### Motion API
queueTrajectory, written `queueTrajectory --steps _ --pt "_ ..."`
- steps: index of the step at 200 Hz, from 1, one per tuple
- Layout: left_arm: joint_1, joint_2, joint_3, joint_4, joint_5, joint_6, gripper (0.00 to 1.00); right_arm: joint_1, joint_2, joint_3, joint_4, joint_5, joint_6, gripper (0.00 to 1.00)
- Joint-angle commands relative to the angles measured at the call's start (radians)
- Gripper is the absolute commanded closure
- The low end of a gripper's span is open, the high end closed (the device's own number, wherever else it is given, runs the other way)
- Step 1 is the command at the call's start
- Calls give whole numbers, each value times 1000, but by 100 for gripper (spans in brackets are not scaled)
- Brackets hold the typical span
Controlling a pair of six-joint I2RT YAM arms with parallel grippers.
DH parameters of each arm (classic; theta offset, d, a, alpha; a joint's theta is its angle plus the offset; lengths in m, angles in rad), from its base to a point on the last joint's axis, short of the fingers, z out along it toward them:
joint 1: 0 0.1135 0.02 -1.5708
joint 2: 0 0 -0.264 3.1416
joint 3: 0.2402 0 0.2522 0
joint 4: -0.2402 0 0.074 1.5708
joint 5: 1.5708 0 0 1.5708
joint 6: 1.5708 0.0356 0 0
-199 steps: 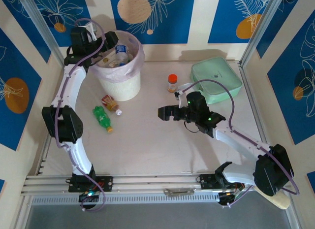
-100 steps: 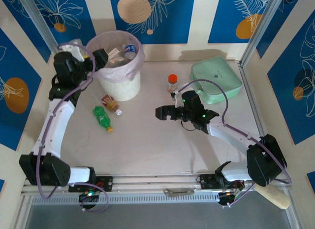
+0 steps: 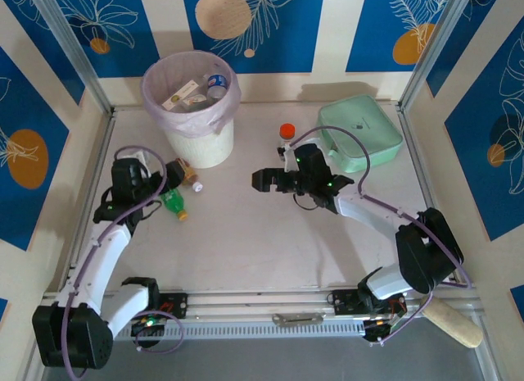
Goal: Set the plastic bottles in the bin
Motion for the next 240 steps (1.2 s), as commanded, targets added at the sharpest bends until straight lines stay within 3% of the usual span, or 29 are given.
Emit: queueTrajectory --steps 1,46,135,148,168,202,240 --pt "-2 -28 -88 -58 -58 -43 0 5 17 37 -8 0 26 1" --pt "-2 59 -179 35 -85 -58 0 14 23 40 -20 14 36 1" --pt "-7 351 -137 206 -93 -80 0 17 25 73 -37 11 38 1" --pt "-11 378 -118 197 -90 -16 0 25 13 44 -2 30 51 1" --pt "-12 383 -108 142 -116 -13 1 30 -4 65 -46 49 83 1" --pt "-14 404 -83 145 -119 -17 0 33 15 163 -189 80 -39 1" --pt "-14 396 -101 168 -134 -28 6 36 36 138 -126 64 -5 1"
